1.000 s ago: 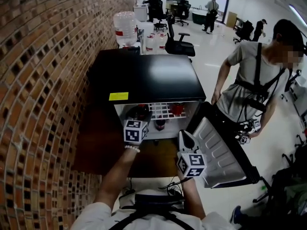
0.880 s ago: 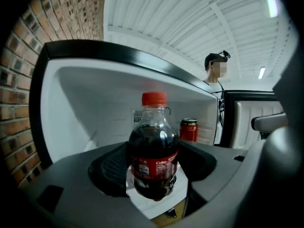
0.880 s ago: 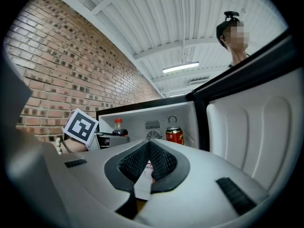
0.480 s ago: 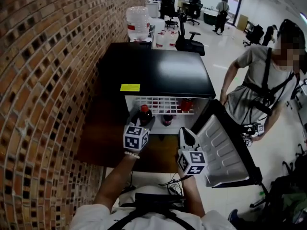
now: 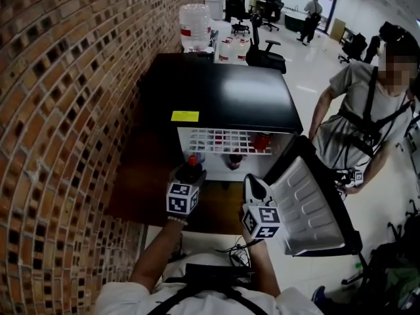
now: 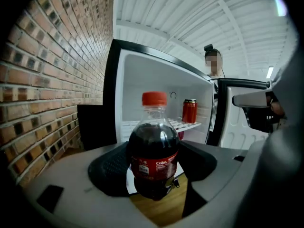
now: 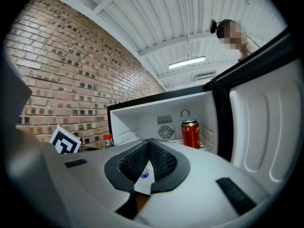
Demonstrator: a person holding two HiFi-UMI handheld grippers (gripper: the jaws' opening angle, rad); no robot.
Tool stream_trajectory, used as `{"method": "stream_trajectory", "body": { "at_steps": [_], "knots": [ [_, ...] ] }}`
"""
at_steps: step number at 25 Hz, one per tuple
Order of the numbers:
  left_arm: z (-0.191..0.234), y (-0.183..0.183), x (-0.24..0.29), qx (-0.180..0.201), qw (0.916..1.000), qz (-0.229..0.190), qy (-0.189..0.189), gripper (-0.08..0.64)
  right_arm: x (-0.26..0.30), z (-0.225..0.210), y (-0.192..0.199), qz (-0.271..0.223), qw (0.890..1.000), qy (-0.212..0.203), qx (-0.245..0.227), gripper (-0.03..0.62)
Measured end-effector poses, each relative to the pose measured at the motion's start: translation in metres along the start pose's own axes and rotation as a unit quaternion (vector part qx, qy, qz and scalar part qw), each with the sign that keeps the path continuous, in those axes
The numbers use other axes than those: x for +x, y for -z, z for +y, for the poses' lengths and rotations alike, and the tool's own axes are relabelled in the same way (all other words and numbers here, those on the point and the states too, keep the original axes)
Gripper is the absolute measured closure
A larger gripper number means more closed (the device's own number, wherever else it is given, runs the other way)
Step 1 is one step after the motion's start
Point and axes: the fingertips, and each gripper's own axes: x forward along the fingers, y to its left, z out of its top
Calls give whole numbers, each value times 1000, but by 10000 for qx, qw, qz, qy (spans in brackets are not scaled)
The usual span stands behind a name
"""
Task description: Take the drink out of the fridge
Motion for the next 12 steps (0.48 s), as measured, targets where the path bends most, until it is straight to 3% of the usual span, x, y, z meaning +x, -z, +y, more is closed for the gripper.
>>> {"method": "stream_trajectory", "body": {
  "at_steps": [12],
  "knots": [
    [37, 61, 0, -280, 9987, 332, -255, 275, 17, 10, 4, 92, 9999, -93, -42, 578]
  ]
}}
